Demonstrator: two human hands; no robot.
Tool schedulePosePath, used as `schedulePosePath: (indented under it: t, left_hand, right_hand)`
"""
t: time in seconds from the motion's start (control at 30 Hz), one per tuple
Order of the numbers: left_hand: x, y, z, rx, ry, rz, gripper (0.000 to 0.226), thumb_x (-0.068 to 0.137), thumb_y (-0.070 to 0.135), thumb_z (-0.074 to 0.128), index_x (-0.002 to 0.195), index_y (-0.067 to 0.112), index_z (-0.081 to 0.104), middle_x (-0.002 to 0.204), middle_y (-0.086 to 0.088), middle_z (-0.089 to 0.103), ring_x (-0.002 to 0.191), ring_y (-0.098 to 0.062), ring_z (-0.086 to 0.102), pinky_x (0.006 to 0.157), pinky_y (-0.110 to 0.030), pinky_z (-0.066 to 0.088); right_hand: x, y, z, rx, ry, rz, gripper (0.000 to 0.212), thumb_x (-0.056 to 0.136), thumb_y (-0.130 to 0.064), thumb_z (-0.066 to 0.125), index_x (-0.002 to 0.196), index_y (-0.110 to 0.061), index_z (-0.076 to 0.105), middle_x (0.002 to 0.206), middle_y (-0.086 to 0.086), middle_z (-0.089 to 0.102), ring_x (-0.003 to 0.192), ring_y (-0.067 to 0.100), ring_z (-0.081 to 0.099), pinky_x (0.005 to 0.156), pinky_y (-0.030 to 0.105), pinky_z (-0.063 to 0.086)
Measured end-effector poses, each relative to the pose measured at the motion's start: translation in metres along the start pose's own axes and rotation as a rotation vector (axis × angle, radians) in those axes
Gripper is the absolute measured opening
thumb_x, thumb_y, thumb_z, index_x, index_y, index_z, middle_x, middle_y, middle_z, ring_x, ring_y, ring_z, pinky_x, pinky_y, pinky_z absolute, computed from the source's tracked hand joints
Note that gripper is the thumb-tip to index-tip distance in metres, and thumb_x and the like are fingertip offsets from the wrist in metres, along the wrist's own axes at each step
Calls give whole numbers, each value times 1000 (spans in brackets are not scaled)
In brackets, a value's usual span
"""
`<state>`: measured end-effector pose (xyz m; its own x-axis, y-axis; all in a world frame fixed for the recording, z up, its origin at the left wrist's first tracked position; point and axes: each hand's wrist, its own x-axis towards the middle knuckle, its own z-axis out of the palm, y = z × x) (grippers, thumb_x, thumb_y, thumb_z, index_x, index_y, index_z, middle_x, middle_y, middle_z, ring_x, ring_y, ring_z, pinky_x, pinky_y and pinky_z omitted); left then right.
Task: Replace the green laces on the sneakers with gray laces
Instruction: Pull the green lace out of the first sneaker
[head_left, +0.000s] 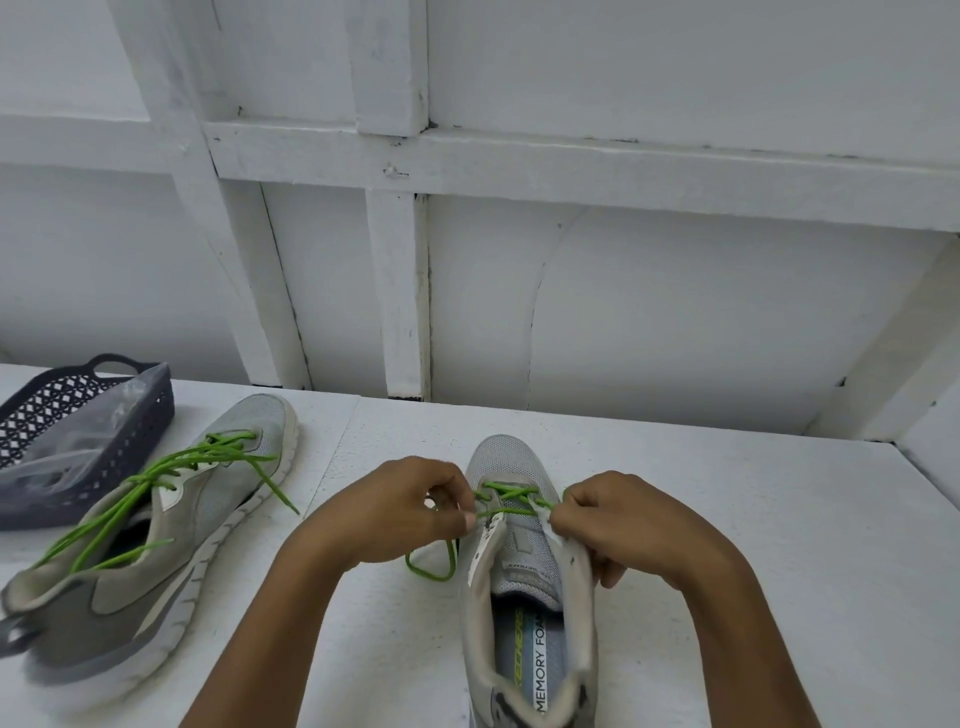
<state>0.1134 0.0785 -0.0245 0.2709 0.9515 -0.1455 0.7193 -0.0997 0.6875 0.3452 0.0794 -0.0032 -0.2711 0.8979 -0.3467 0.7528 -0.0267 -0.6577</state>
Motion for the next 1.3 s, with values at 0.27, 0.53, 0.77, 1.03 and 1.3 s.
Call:
schedulePosePath:
  t: [0.27,0.53,0.77,1.03,1.3]
  left_hand:
    - [-6,12,-9,-544,158,106,9,92,14,66,85,16,71,95,11,74,92,-3,65,84,-22,42]
    - [-12,23,-22,-1288,295,224,8,90,15,52,83,9,52,75,-13,64,62,-25,62,63,-33,55]
    - [-4,2,-19,-487,371,-34,7,94,20,64,91,25,69,73,6,61,47,-9,40,46,-22,32]
    - [-3,3,-4,-97,26,10,12,90,28,71,78,31,73,75,17,67,64,-2,55,65,-21,43]
    - [-6,14,-17,-1204,271,99,10,95,15,50,88,9,53,103,-24,72,106,-41,68,100,-49,48]
  right_hand:
    - [0,1,-1,16,-17,10,22,90,-24,53,73,-10,55,59,-1,63,57,17,69,51,23,47]
    - [-1,2,-3,35,-21,27,25,90,-22,53,67,-11,51,52,-3,61,54,17,68,49,23,47]
    - [-2,3,-4,60,-42,51,26,91,-19,51,66,-10,52,56,3,66,57,23,70,47,22,46]
    - [-3,3,-5,53,-51,56,25,91,-18,51,68,-9,52,58,4,67,56,22,70,46,21,45]
    - [-4,4,-7,68,-51,62,24,90,-18,51,68,-9,54,59,6,67,57,23,70,46,21,45]
